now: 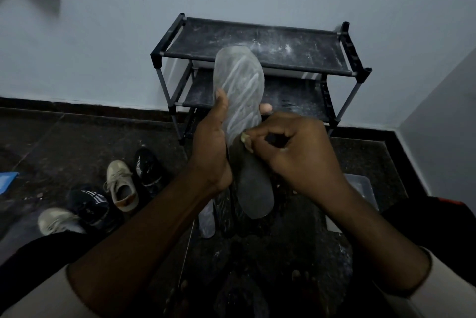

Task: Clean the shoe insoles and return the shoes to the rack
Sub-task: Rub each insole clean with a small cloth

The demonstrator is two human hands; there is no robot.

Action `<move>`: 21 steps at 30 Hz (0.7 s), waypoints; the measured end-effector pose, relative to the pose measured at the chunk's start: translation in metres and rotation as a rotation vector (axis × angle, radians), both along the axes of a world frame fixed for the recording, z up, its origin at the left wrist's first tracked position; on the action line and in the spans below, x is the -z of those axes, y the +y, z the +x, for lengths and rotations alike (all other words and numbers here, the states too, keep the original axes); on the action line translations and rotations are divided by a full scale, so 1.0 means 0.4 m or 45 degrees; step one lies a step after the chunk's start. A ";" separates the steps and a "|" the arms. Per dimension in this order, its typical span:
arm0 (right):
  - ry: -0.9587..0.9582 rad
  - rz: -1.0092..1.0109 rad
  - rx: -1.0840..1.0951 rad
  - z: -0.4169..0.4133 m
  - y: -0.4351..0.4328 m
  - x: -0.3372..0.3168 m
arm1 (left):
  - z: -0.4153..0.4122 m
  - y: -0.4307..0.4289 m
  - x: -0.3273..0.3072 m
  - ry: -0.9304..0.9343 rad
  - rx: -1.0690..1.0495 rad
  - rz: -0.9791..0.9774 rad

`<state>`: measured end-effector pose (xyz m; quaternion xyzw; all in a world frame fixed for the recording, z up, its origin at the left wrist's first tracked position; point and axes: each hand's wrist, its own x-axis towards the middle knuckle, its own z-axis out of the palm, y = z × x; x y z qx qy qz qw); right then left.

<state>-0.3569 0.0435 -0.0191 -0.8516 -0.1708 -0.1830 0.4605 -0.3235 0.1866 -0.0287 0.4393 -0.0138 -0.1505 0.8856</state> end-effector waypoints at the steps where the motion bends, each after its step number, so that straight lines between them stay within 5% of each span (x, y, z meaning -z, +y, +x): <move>1: -0.018 0.012 0.010 0.003 0.004 -0.002 | -0.002 0.001 -0.001 0.003 0.002 -0.009; 16: 0.118 0.045 -0.328 -0.018 0.015 -0.007 | -0.014 0.009 -0.014 0.034 0.026 -0.029; 21: 0.025 0.129 -0.224 0.002 0.020 -0.014 | -0.022 0.005 -0.015 0.062 0.031 0.026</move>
